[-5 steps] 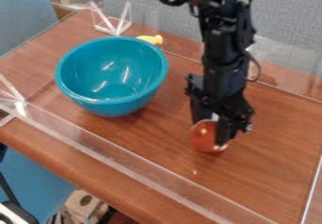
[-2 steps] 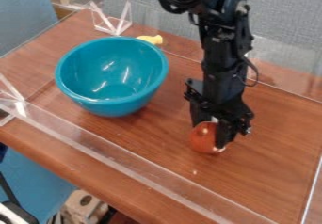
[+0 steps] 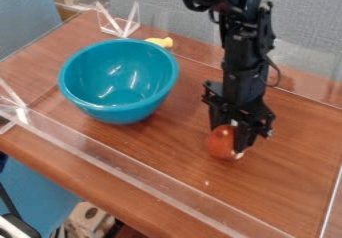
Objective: Remove the mushroom from the blue bowl and put it on the table
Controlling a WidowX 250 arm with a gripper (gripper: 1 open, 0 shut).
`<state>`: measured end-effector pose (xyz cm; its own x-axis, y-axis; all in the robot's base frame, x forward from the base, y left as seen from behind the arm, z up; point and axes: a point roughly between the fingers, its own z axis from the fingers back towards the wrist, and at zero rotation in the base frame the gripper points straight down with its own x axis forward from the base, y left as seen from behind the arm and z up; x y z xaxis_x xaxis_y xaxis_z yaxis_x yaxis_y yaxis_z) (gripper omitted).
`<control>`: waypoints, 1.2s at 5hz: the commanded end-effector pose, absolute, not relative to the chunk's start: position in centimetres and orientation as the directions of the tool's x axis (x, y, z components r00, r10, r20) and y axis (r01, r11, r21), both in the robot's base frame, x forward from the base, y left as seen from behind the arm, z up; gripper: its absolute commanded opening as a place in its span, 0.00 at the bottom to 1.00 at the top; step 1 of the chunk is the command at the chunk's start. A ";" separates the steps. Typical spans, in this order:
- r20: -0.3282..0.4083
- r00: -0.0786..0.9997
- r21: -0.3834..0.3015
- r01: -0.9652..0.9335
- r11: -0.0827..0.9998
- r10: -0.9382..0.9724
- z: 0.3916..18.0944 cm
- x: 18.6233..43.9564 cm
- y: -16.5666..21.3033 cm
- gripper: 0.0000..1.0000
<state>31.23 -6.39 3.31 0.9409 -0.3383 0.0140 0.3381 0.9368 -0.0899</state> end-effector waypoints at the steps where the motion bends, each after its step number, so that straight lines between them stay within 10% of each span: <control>1: 0.035 0.906 -0.082 0.424 0.902 -0.423 3.3 31.8 -6.6 1.00; 4: 0.011 0.953 -0.098 0.301 0.949 -0.301 5.8 31.6 -7.8 1.00; 5: 0.009 0.971 -0.099 0.240 0.966 -0.240 8.0 31.3 -8.4 0.00; 6: 0.005 0.966 -0.101 0.257 0.961 -0.258 7.6 31.4 -8.4 1.00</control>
<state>30.49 -8.20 5.79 0.9645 -0.2574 -0.0598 0.2504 0.9625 -0.1044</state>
